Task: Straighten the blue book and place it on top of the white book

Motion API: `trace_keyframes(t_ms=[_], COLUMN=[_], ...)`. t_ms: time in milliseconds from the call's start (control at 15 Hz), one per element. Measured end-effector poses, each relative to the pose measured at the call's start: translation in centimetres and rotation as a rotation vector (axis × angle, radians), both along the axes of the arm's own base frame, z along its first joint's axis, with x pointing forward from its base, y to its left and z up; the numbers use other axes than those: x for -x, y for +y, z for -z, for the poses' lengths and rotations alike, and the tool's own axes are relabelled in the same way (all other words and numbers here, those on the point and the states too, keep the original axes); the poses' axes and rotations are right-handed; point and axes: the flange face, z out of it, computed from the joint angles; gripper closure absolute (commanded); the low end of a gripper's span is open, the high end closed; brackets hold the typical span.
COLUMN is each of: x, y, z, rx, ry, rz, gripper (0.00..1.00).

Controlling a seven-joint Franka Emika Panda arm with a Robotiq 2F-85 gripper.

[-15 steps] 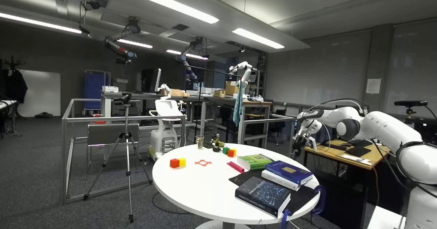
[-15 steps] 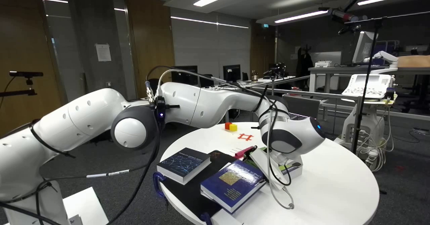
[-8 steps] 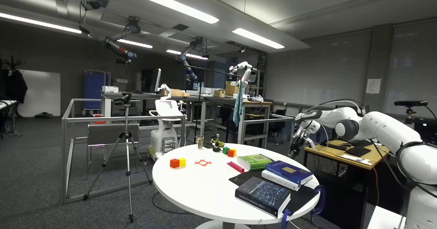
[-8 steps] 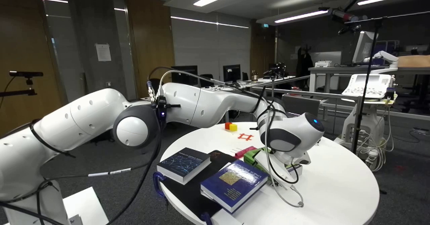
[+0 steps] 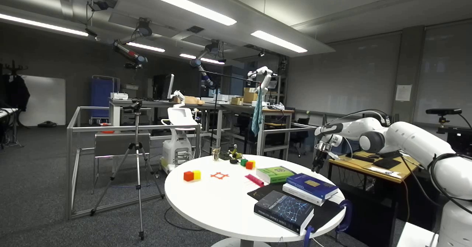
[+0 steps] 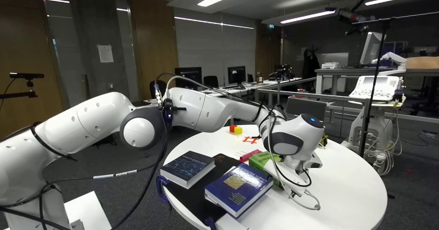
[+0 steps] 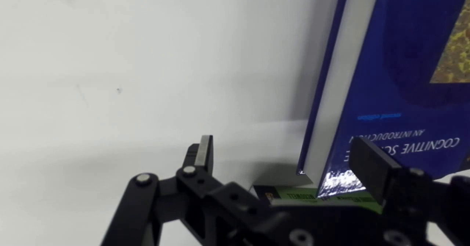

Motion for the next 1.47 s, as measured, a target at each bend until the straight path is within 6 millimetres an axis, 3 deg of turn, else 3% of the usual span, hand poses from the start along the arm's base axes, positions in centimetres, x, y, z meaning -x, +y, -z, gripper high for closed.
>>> trace_keyframes(t_ms=[867, 1467], x=[-0.3, -0.5], y=[0.8, 1.7], z=[2.8, 3.6], rx=[0.067, 0.064], ry=[0.017, 0.035], rz=[0.000, -0.008], gripper=[0.00, 0.00])
